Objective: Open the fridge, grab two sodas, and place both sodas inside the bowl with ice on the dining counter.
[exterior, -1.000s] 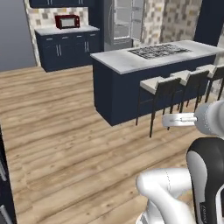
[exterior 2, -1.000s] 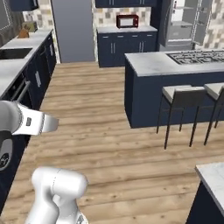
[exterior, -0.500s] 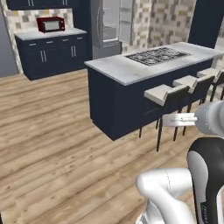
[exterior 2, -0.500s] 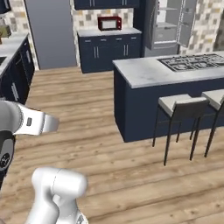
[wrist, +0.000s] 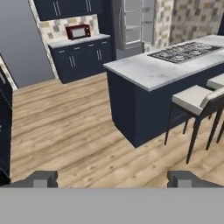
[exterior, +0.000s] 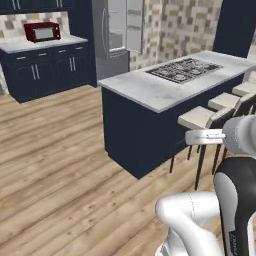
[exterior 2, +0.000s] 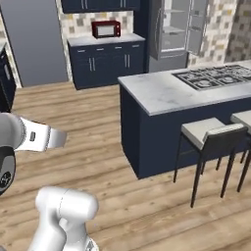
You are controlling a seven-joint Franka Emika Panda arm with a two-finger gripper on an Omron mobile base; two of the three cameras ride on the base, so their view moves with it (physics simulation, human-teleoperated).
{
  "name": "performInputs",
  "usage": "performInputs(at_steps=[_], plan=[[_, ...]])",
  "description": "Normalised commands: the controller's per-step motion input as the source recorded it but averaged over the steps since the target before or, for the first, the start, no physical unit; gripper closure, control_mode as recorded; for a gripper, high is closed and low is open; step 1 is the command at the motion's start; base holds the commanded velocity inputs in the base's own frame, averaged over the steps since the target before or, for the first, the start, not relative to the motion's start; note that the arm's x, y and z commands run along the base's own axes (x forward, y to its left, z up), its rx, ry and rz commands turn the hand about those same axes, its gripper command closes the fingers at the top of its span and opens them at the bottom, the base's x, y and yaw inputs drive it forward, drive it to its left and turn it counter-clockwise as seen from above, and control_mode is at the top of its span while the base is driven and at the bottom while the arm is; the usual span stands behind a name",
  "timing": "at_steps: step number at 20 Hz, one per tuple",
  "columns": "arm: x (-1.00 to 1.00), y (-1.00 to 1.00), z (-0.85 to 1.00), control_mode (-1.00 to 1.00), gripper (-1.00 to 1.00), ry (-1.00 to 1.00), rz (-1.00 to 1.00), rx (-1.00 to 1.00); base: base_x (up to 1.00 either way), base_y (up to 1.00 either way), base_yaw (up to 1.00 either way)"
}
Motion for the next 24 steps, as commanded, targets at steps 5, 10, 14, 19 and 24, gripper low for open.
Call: performInputs(at_steps=[5,10,14,19,24], plan=[[0.00,0.00,0.00,1.00,-1.00,0.00,0.00,0.00,1.00,0.85,-0.24],[0.00,0.00,0.00,1.00,-1.00,0.00,0.00,0.00,1.00,0.85,-0.24],[0.00,0.00,0.00,1.00,-1.00,0.00,0.00,0.00,1.00,0.85,-0.24],[0.00,0.00,0.00,1.00,-1.00,0.00,0.00,0.00,1.00,0.86,-0.24],[0.00,0.00,0.00,1.00,-1.00,0.00,0.00,0.00,1.00,0.86,-0.24]])
